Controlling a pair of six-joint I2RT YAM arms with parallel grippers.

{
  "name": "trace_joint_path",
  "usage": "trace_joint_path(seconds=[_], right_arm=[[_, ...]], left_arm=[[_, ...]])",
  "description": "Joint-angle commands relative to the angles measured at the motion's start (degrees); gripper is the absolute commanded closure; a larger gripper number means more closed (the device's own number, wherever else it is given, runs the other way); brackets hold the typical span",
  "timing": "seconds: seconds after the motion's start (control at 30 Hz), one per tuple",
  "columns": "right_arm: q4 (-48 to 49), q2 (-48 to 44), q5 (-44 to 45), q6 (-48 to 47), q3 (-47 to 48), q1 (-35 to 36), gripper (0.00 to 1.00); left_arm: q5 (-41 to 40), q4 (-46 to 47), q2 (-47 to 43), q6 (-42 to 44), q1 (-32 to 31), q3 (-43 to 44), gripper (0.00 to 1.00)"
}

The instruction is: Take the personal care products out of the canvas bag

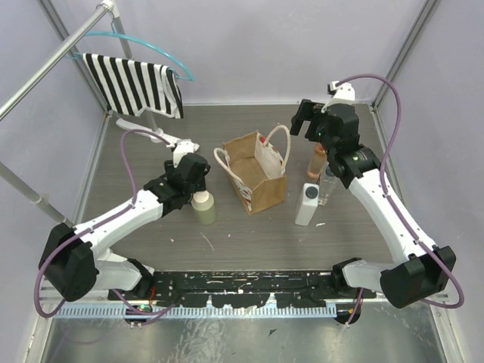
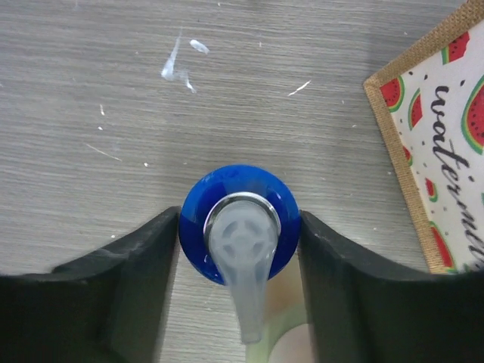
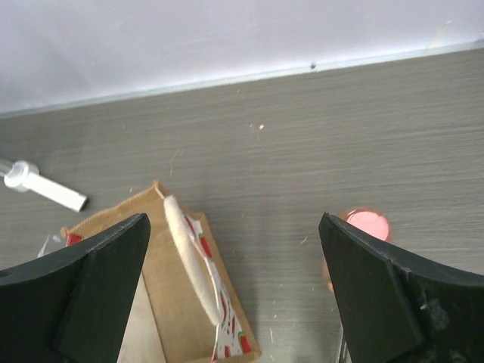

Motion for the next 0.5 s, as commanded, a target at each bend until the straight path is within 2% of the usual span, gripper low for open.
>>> trace_joint_path(seconds=[0.0, 0.03, 0.27, 0.37, 0.47], right_arm=[[-2.3, -0.7, -3.5, -0.2, 1.7, 2.4, 0.00], [-2.4, -0.8, -3.6, -0.3, 1.5, 3.1, 0.00], [-2.3, -0.3, -1.3, -1.4, -0.6, 7.2, 0.00], [-5.1, 0.1, -1.3, -0.8, 1.6, 7.8, 0.00], [-9.8, 0.3, -1.4, 0.1, 4.7, 8.8, 0.00]], left_arm=[[-3.5, 0.7, -1.1, -1.9, -0.1, 0.8, 0.09], [-3.8, -0.6, -1.2, -2.1, -0.1, 1.2, 0.00], [-3.3, -8.1, -9.8, 0.9, -0.1, 7.1, 0.01], [-5.6, -16.7, -11.5, 1.3, -0.1, 15.9, 0.01], [-7.4, -29.4, -9.6, 1.5, 0.0, 30.1, 0.01]])
